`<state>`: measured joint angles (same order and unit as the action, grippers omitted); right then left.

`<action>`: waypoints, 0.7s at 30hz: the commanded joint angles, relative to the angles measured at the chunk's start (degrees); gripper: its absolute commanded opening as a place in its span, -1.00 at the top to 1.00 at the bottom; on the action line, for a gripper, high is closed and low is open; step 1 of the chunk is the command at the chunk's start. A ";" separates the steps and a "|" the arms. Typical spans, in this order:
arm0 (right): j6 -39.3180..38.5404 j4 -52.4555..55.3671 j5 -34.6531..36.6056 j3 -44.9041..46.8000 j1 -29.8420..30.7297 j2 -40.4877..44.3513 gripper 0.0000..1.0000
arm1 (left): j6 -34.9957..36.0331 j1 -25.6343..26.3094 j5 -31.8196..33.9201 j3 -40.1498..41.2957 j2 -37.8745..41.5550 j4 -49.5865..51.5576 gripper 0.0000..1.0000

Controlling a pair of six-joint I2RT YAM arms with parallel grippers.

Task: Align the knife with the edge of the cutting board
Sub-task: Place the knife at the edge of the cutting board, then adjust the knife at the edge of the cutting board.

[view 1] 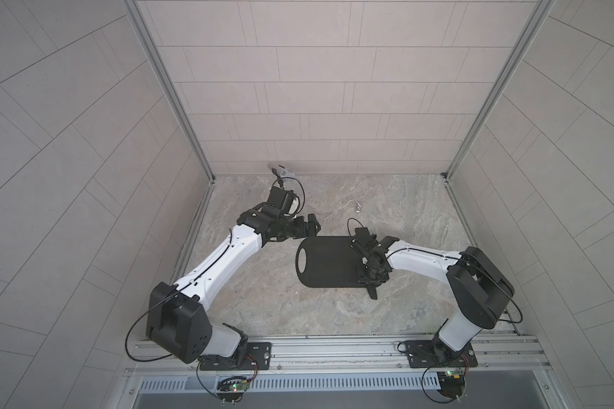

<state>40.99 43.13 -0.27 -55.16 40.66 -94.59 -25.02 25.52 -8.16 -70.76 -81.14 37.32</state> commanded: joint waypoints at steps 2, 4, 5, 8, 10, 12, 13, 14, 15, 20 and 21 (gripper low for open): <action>1.31 1.87 1.20 1.30 0.80 2.31 -0.01 | 0.54 0.31 -0.53 0.49 0.71 -0.07 -1.00; 1.62 1.95 1.37 1.60 1.20 2.69 0.01 | 0.57 0.32 -0.46 0.49 0.71 -0.06 -1.00; 1.70 2.07 1.59 1.71 1.37 2.76 0.02 | 0.51 0.33 -0.40 0.53 0.66 -0.12 -1.00; 1.94 2.47 2.32 1.75 1.93 2.67 0.07 | 0.55 0.39 -0.45 0.52 0.65 -0.06 -1.00; 2.05 2.57 2.55 1.72 2.11 2.43 0.12 | 0.53 0.32 -0.43 0.46 0.60 -0.10 -1.00; 2.22 2.56 2.78 1.64 2.30 2.22 0.18 | 0.56 0.33 -0.33 0.53 0.62 -0.07 -1.00; 2.25 2.57 2.95 1.63 2.35 2.22 0.21 | 0.59 0.37 -0.31 0.51 0.66 -0.07 -1.00; 2.37 2.70 3.29 1.55 2.44 2.27 0.25 | 0.66 0.33 -0.30 0.60 0.68 -0.07 -1.00; 2.47 2.85 3.68 1.50 2.61 2.38 0.29 | 0.66 0.37 -0.28 0.56 0.66 -0.12 -1.00; 3.09 3.66 4.75 1.01 3.32 3.18 0.45 | 0.60 0.33 -0.23 0.46 0.77 -0.06 -1.00; 3.25 3.85 4.96 0.88 3.53 3.22 0.48 | 0.67 0.34 -0.19 0.52 0.82 -0.07 -1.00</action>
<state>43.20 45.52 2.83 -53.67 43.55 -93.03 -25.02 25.54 -8.14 -70.76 -81.14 37.32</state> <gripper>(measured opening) 0.297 0.999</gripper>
